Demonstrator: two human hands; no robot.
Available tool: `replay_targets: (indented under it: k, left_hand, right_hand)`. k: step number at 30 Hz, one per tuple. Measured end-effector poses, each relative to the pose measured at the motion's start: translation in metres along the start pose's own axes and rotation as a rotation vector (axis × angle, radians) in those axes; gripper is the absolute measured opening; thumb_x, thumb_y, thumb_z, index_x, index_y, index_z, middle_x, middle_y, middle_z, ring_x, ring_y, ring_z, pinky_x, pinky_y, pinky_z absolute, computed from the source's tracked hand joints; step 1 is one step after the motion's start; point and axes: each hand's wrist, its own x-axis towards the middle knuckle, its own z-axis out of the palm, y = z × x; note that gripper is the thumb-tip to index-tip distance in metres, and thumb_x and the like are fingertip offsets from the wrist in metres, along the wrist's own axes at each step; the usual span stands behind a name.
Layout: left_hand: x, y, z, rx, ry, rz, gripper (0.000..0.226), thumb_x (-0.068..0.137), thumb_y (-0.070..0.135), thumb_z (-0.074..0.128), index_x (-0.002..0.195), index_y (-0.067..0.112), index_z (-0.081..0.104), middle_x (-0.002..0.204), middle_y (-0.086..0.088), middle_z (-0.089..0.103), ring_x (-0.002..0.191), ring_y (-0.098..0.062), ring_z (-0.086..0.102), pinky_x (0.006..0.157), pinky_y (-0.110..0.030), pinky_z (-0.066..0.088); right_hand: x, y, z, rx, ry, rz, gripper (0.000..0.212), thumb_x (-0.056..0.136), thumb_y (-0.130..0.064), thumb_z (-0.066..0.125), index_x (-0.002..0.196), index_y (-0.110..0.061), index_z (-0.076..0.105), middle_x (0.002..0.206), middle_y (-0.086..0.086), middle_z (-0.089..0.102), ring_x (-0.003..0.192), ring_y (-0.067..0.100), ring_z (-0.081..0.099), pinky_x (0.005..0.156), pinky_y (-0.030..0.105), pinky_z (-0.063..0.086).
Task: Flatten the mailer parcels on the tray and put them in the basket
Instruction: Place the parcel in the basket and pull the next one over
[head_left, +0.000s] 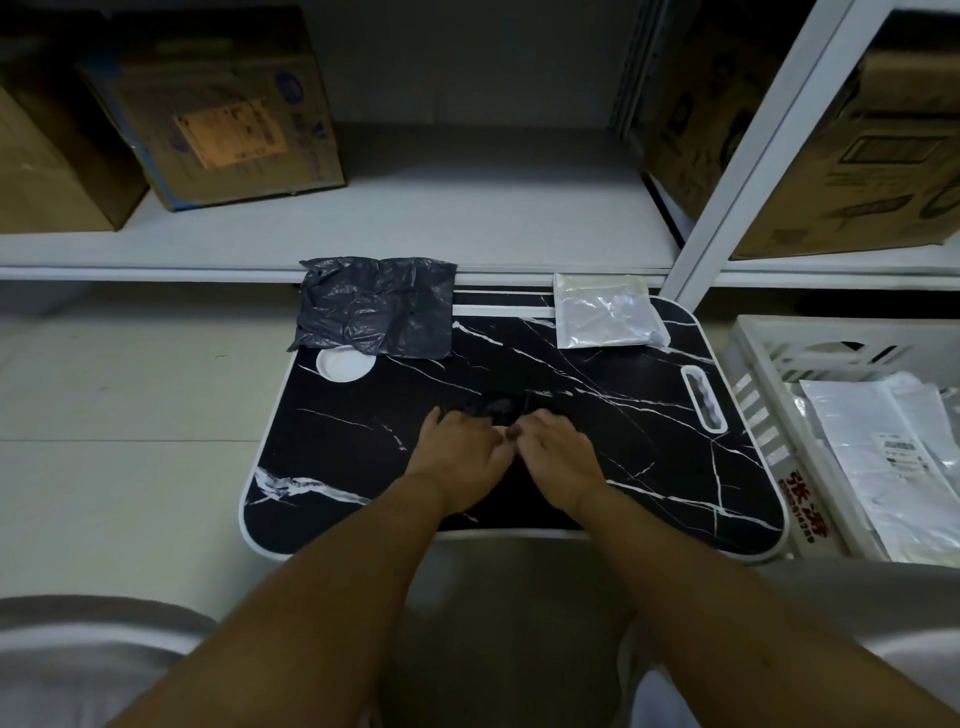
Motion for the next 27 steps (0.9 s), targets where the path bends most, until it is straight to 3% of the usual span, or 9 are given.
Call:
replay_targets:
  k: [1,2,3,4,5,7,10,22,27]
  left_hand:
    - [0.004,0.001,-0.001,-0.011,0.089,0.0,0.05,0.087,0.04,0.019,0.091,0.014,0.062,0.115,-0.006,0.063,0.113,-0.023,0.051,0.112,-0.045,0.025]
    - [0.006,0.002,0.002,0.016,0.144,-0.009,0.049,0.09,0.037,0.02,0.097,0.014,0.063,0.12,-0.008,0.062,0.117,-0.022,0.049,0.113,-0.043,0.026]
    - [0.006,0.003,0.009,0.057,0.142,-0.033,0.05,0.095,0.035,0.022,0.122,0.011,0.056,0.139,-0.009,0.049,0.132,-0.023,0.037,0.116,-0.043,0.02]
    - [0.006,0.005,0.018,0.103,0.092,-0.065,0.052,0.099,0.035,0.023,0.144,0.011,0.034,0.156,-0.009,0.025,0.145,-0.024,0.017,0.12,-0.044,0.011]
    - [0.005,0.008,0.026,0.148,0.016,-0.089,0.058,0.101,0.036,0.024,0.152,0.013,0.011,0.161,-0.006,0.002,0.148,-0.023,-0.003,0.12,-0.047,0.003]
    - [0.002,0.014,0.034,0.211,-0.099,-0.099,0.066,0.1,0.041,0.025,0.152,0.018,-0.008,0.159,-0.003,-0.018,0.145,-0.022,-0.02,0.118,-0.052,-0.003]
    - [0.006,0.012,0.03,0.205,-0.135,-0.109,0.065,0.099,0.046,0.022,0.152,0.021,-0.008,0.158,-0.001,-0.02,0.145,-0.024,-0.02,0.115,-0.058,-0.004]
    - [0.015,0.013,0.026,0.258,-0.171,-0.207,0.068,0.097,0.05,0.024,0.15,0.028,-0.013,0.159,-0.008,-0.017,0.145,-0.035,-0.013,0.11,-0.066,-0.005]
    - [0.006,0.023,0.021,0.3,-0.122,-0.394,0.066,0.099,0.05,0.009,0.152,0.014,-0.008,0.158,-0.019,-0.008,0.147,-0.033,-0.007,0.112,-0.063,-0.005]
  right_hand:
    - [-0.001,-0.003,-0.005,-0.001,0.083,0.001,0.055,0.089,-0.039,0.016,0.099,-0.012,0.062,0.11,0.004,0.057,0.109,0.024,0.05,0.087,0.033,0.034]
    - [0.0,-0.005,-0.003,-0.032,0.195,-0.023,0.054,0.092,-0.035,0.016,0.093,-0.008,0.063,0.103,0.008,0.06,0.104,0.027,0.052,0.084,0.032,0.034]
    - [-0.001,-0.005,0.0,-0.057,0.291,-0.054,0.047,0.098,-0.029,0.023,0.096,-0.006,0.064,0.105,0.01,0.062,0.106,0.029,0.053,0.088,0.032,0.036]
    - [0.0,-0.005,0.005,-0.07,0.339,-0.093,0.042,0.101,-0.026,0.029,0.108,-0.006,0.065,0.116,0.011,0.062,0.117,0.03,0.051,0.098,0.033,0.036]
    - [0.001,-0.006,0.011,-0.09,0.297,-0.12,0.043,0.103,-0.03,0.028,0.126,-0.011,0.059,0.135,0.009,0.054,0.132,0.028,0.04,0.11,0.036,0.03]
    - [-0.001,-0.003,0.019,-0.111,0.102,-0.107,0.05,0.103,-0.042,0.018,0.15,-0.029,0.029,0.159,-0.005,0.022,0.149,0.02,0.008,0.12,0.043,0.008]
    - [0.002,0.002,0.017,-0.11,-0.035,-0.033,0.051,0.102,-0.048,0.015,0.152,-0.04,0.01,0.162,-0.01,0.004,0.149,0.015,-0.006,0.118,0.046,-0.002]
    - [0.009,-0.004,0.01,-0.156,-0.09,0.032,0.064,0.101,-0.051,0.012,0.155,-0.018,0.01,0.163,-0.001,-0.001,0.148,0.011,-0.006,0.12,0.042,-0.001]
    - [-0.006,-0.009,0.009,-0.159,0.042,0.206,0.069,0.101,-0.051,0.018,0.154,-0.007,0.009,0.162,0.012,0.001,0.149,0.022,-0.002,0.12,0.044,0.006]
